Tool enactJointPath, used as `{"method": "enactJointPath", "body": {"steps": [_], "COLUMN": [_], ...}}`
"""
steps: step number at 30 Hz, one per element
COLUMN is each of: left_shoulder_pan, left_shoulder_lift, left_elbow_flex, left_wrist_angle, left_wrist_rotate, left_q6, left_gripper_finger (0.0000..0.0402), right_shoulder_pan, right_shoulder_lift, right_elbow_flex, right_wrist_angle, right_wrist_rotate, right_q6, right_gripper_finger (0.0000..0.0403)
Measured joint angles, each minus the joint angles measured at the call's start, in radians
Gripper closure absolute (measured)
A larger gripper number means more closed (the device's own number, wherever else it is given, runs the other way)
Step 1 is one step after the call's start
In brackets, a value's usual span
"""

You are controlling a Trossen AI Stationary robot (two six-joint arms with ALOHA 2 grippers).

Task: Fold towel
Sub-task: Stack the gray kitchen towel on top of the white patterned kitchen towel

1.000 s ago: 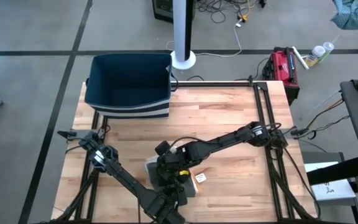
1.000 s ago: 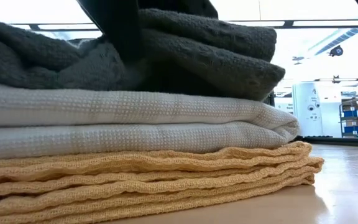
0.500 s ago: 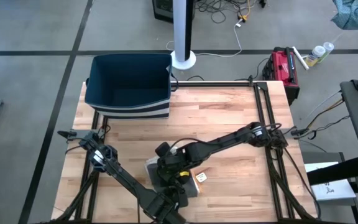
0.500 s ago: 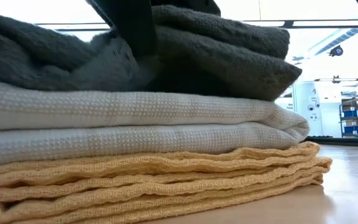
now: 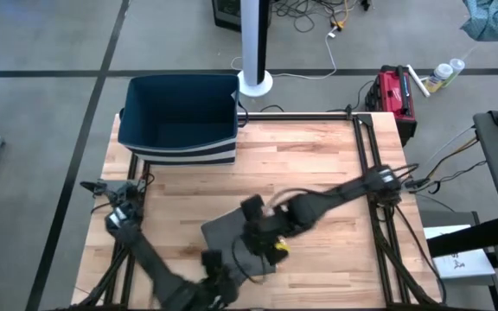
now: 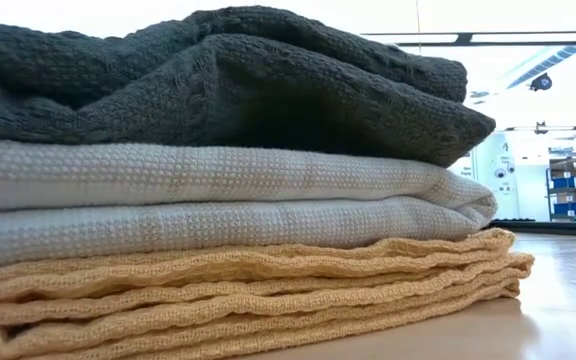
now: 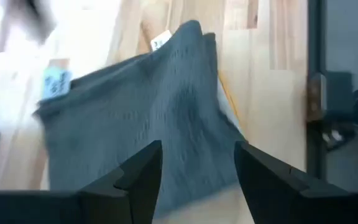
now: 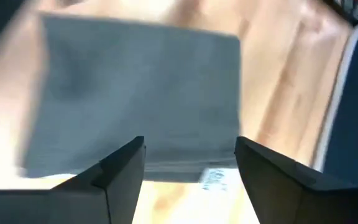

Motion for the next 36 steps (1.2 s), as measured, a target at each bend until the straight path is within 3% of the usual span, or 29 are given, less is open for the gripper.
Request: {"method": "enactJointPath", "body": {"steps": [3, 7, 11, 18, 23, 29, 36], "left_shoulder_pan": [-0.062, -0.084, -0.057, -0.015, 0.007, 0.016, 0.017], "left_shoulder_lift": [-0.019, -0.023, -0.023, -0.022, -0.022, -0.021, -0.052], "left_elbow_flex": [-0.004, -0.022, -0.079, -0.216, -0.341, -0.439, -0.423], "left_wrist_angle": [-0.066, -0.082, -0.034, 0.131, 0.354, 0.548, 0.478], "left_wrist_rotate": [-0.058, -0.127, -0.123, -0.077, -0.013, 0.028, 0.116], "left_q6": [-0.107, -0.19, -0.195, -0.157, -0.108, -0.074, -0.025], "left_gripper_finger": [0.0212, 0.0238, 0.0273, 0.0328, 0.0354, 0.0365, 0.036], "right_shoulder_pan": [0.072, 0.153, 0.175, 0.167, 0.169, 0.177, 0.177], "right_shoulder_lift": [-0.074, -0.124, -0.112, -0.104, -0.075, -0.066, -0.181], "right_elbow_flex": [-0.117, -0.349, -0.569, -0.877, -0.999, -1.055, -1.054], "right_wrist_angle": [0.139, 0.556, 0.978, 1.479, 1.556, 1.546, 1.485], "right_wrist_rotate": [-0.003, -0.009, -0.01, 0.079, 0.091, 0.055, 0.058], "right_q6": [0.04, 0.049, 0.126, 0.317, 0.437, 0.452, 0.351], "right_gripper_finger": [0.018, 0.0206, 0.0229, 0.0266, 0.0286, 0.0295, 0.0281]}}
